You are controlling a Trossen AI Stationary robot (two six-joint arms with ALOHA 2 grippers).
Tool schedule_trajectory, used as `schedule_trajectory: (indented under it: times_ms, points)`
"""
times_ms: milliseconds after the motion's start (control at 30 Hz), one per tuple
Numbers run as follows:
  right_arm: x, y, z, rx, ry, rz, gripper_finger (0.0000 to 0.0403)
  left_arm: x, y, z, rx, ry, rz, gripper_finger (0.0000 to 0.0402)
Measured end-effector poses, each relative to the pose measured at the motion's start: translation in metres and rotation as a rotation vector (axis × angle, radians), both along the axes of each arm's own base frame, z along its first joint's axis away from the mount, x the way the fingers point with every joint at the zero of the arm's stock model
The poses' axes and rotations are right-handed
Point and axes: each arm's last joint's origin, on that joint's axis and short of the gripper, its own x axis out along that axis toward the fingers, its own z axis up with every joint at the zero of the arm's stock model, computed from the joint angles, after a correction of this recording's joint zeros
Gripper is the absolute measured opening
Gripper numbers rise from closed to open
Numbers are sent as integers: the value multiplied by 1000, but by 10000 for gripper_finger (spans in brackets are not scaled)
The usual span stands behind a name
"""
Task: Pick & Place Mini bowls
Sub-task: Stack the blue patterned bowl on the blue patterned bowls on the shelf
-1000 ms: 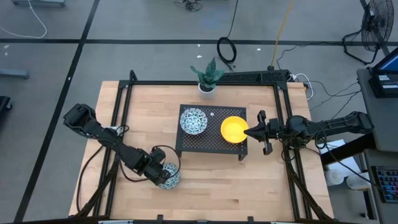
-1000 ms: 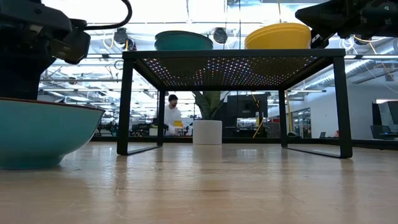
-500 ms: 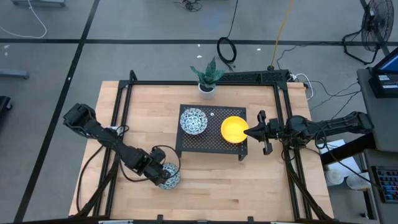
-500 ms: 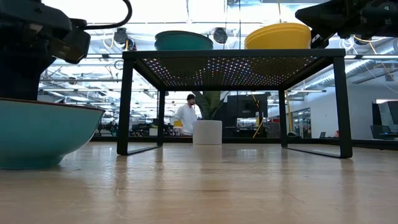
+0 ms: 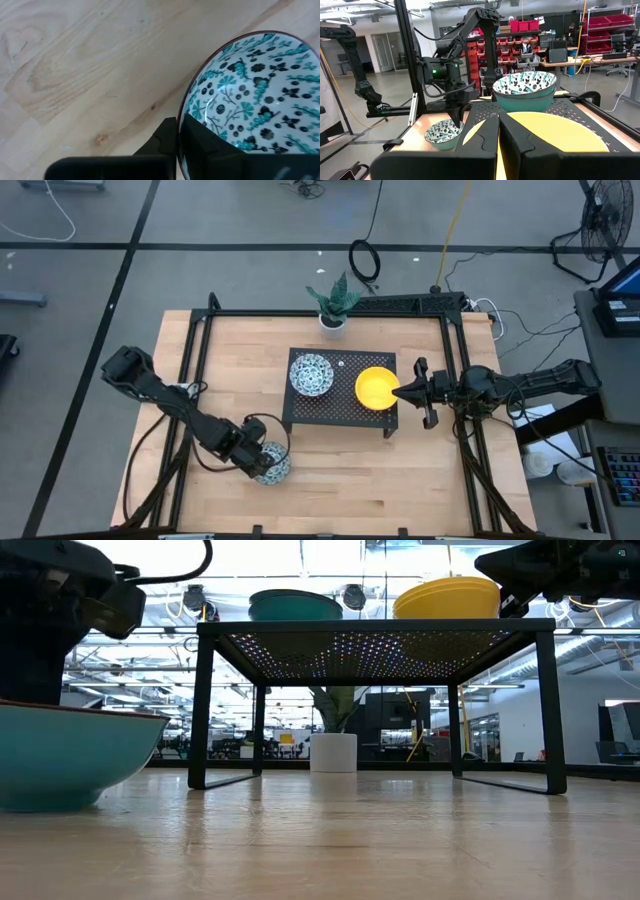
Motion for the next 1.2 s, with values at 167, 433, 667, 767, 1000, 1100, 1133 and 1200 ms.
schedule_trajectory:
  times_ms: [167,433,667,767,1000,1100,1133,1200]
  points:
    - [0,0,0,0,0,0,0,0,0,0,-1,-2,1,11]
    - [0,0,0,0,0,0,0,0,0,0,2,2,0,16]
    - [0,0,0,0,0,0,0,0,0,0,-2,-2,0,13]
    - [0,0,0,0,0,0,0,0,0,-1,2,3,0,23]
    - [0,0,0,0,1,0,0,0,0,0,-3,-5,0,10]
    - [0,0,0,0,0,0,0,0,0,0,-3,-5,0,14]
    - [0,0,0,0,1,0,0,0,0,0,-2,-3,0,17]
    - [0,0,0,0,0,0,0,0,0,-1,1,0,1,21]
